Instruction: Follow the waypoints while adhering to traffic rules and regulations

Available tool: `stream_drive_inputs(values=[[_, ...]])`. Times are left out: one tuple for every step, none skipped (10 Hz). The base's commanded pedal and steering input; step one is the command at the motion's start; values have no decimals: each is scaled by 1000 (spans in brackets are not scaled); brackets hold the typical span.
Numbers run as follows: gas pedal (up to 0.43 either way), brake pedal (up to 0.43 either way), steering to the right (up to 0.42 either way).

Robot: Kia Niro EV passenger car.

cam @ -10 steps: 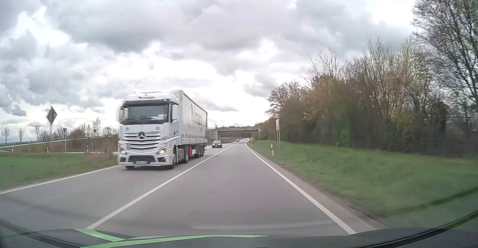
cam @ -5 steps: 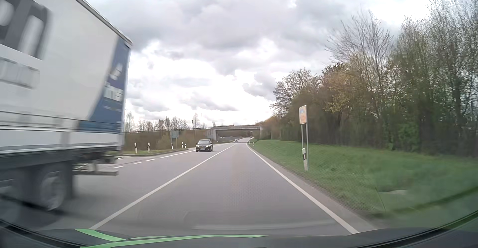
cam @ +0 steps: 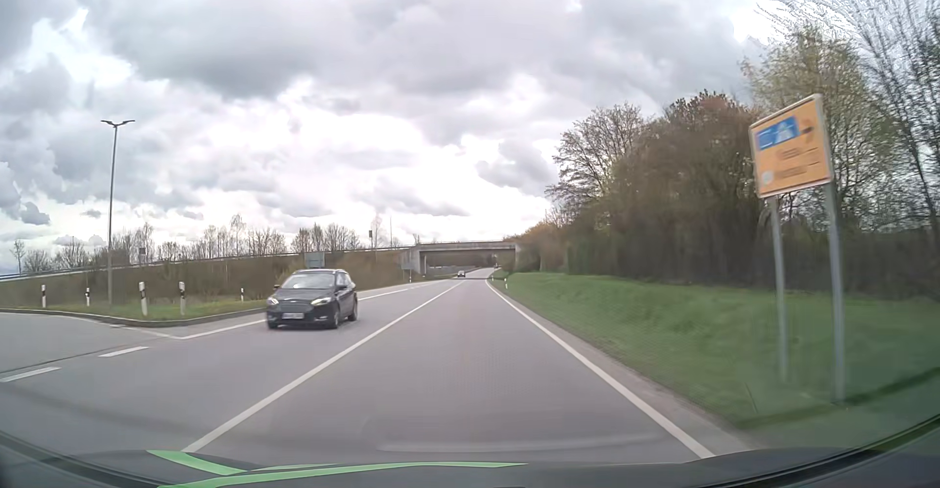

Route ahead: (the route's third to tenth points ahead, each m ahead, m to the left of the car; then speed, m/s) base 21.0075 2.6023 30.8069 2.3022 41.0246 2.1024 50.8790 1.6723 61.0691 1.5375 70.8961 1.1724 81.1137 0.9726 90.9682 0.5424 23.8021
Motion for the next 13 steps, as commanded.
stream_drive_inputs(values=[[197,0,2],[197,0,2],[197,0,3],[197,0,3],[197,0,3],[197,0,2],[197,0,2],[197,0,1],[197,0,1],[197,0,1],[197,0,1],[197,0,1],[197,0,1]])
